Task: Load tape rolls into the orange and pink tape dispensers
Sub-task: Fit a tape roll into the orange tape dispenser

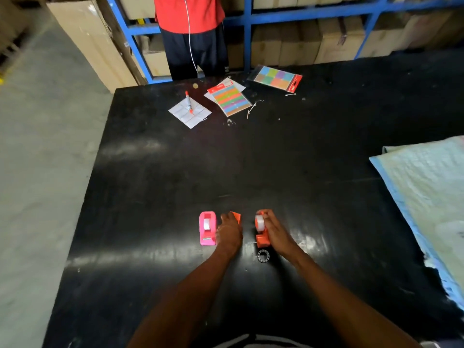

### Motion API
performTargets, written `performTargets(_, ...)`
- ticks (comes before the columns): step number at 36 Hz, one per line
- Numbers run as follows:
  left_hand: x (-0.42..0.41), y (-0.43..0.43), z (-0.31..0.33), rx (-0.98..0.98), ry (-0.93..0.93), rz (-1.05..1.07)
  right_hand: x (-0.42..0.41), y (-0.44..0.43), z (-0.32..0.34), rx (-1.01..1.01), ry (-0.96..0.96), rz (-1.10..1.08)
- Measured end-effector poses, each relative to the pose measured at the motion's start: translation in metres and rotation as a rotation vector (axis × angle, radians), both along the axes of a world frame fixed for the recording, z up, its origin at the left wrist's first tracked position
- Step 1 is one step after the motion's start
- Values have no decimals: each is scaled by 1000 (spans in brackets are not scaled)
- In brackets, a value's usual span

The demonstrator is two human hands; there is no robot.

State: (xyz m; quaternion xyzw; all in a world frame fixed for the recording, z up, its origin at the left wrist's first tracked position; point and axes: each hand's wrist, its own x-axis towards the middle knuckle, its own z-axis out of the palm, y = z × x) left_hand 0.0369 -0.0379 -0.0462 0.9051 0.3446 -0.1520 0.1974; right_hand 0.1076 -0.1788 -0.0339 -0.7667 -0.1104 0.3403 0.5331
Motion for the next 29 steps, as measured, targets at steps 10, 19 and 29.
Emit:
performTargets(10,7,3,4,-195,-241,59,6,-1,-2,-88,-31,14)
performTargets(19,-2,2,51,-1209,-477,430,13,3,-4,-138,-123,26)
performTargets(29,-22,6,71,-1267,-482,381,0,5,28,-87,-151,53)
